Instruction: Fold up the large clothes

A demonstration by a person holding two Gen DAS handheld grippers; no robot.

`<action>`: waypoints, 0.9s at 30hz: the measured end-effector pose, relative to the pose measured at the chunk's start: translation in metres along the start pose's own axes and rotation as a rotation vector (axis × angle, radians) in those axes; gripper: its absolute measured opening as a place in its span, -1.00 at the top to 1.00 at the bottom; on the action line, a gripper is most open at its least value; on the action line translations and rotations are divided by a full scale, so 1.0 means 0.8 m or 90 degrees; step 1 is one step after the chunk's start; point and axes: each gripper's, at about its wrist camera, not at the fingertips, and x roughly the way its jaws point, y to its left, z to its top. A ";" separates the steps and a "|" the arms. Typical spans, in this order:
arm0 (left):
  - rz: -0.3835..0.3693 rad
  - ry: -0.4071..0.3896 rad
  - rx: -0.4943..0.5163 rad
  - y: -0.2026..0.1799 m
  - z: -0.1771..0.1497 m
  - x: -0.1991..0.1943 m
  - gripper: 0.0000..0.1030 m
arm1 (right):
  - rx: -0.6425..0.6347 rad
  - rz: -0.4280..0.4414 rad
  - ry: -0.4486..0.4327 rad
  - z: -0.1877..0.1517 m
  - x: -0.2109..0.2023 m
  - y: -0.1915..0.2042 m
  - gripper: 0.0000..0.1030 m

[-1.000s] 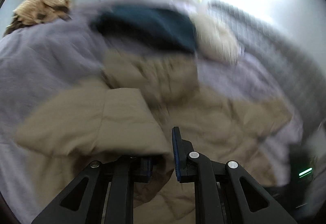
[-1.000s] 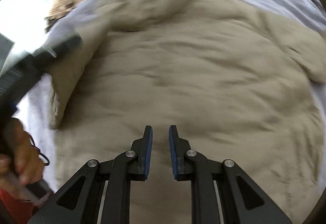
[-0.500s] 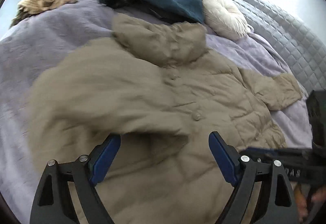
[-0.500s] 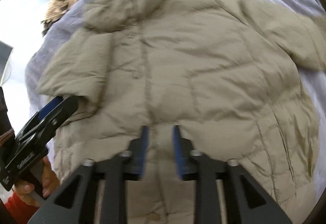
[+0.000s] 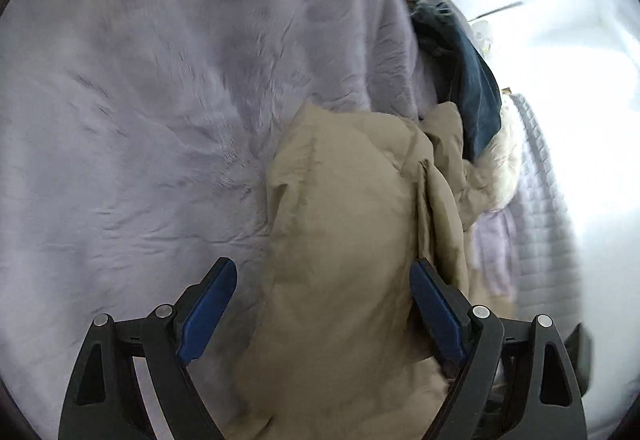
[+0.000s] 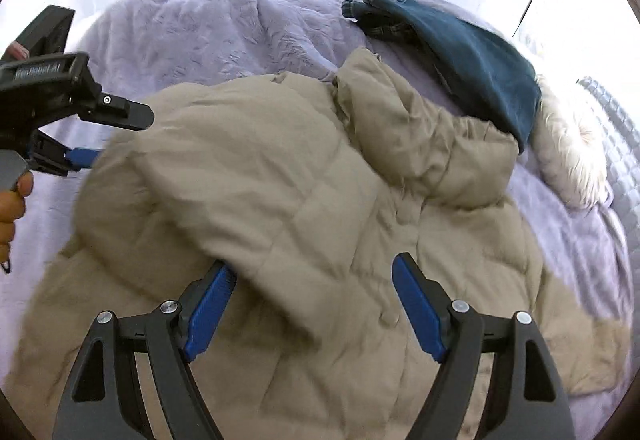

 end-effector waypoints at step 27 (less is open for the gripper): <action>0.287 -0.137 0.318 -0.103 -0.054 -0.086 -0.37 | 0.662 0.196 0.076 -0.154 -0.005 -0.255 0.21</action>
